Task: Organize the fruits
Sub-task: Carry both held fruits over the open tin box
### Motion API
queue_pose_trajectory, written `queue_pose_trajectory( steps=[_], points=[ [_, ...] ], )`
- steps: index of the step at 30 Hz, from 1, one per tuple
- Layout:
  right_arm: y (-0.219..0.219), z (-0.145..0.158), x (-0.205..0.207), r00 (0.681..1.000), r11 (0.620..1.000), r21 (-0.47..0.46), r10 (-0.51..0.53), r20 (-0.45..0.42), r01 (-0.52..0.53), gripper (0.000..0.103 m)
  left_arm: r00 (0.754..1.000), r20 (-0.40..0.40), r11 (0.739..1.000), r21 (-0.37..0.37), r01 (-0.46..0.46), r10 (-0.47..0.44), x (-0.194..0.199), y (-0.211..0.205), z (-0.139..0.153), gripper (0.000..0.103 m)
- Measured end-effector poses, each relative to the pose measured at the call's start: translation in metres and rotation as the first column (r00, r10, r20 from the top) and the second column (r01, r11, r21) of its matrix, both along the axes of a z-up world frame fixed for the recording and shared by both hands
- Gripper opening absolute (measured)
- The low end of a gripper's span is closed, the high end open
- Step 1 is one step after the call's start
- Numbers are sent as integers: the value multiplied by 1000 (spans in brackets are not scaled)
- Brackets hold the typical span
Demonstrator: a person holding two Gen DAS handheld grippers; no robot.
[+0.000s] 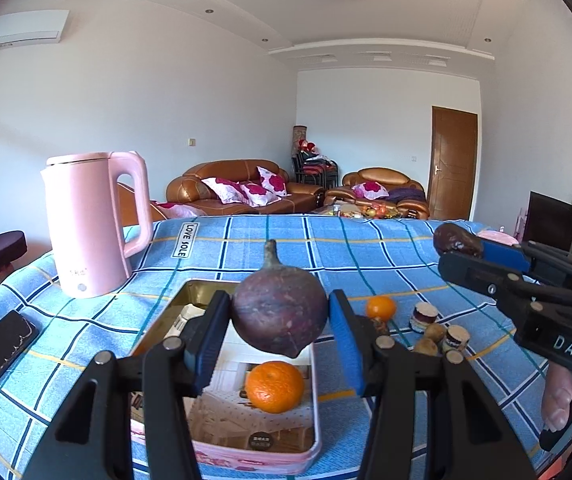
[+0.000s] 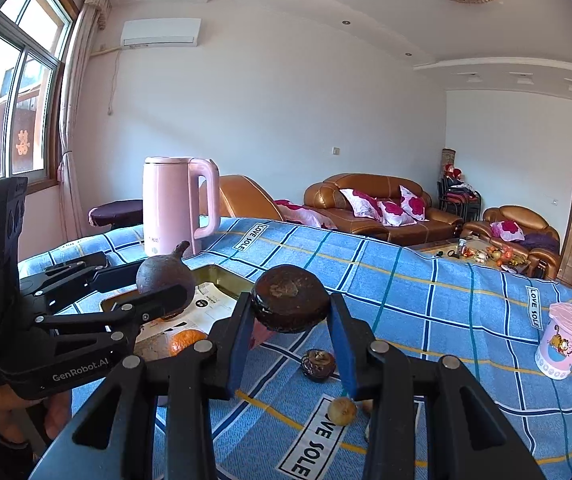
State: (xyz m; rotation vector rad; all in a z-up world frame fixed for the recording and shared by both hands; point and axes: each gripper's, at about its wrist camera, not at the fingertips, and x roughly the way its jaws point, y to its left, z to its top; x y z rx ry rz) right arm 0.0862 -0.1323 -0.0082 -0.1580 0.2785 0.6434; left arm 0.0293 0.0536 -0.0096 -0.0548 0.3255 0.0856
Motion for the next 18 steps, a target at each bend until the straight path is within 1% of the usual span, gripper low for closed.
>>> queue_pose_trajectory(
  steps=[4,9,13,18],
  points=[
    [12,4,8,1000,1000,5,18,-23,-18,39,999,-2,999,-5,-33,33,2,20,2,52],
    [32,3,16,999,999,-19,36,-36,-37,39,997,-28,998,-14,-66,66,7,38,1,52],
    [47,2,23,997,998,-28,52,-52,-54,39,997,-51,998,-15,-64,64,15,45,-3,52],
    [64,-2,34,995,998,-31,61,-80,-63,39,995,-83,998,1,-57,57,26,49,-5,52]
  ],
)
